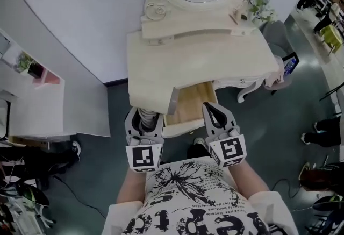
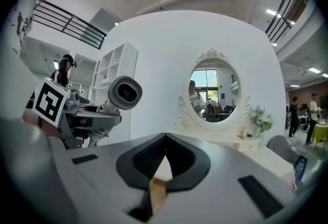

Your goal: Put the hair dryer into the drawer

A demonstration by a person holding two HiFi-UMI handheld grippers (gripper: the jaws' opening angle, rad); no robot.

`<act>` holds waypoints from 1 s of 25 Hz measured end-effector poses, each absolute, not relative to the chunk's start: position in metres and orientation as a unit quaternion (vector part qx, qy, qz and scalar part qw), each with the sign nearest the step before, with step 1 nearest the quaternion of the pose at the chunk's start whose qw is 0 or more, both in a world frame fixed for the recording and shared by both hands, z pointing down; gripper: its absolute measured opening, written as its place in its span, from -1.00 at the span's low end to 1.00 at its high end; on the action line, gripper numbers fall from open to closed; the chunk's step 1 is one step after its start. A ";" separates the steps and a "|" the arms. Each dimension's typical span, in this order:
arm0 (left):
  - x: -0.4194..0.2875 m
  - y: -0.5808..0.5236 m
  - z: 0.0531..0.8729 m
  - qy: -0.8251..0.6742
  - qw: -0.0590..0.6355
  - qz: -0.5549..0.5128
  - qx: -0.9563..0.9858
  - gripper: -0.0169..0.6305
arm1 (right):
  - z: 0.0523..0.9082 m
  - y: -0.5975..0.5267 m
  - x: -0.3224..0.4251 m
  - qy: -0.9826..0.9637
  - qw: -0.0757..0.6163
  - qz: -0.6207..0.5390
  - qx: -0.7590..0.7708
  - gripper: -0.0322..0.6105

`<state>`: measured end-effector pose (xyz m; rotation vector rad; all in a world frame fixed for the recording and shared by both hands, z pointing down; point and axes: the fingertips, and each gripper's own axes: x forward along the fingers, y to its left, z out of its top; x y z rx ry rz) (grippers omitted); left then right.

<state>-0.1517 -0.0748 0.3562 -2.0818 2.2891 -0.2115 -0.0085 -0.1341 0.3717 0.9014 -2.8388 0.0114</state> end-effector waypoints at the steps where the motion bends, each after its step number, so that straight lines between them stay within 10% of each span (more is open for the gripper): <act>1: -0.149 -0.083 0.357 0.746 0.017 -0.072 -0.662 -0.17 | 0.371 -0.147 -0.008 -0.954 0.082 0.005 0.287 -0.86; 25: -0.099 -0.202 0.495 0.677 -0.097 -0.225 -0.694 -0.18 | 0.441 -0.282 0.007 -0.969 0.145 0.078 0.184 -0.86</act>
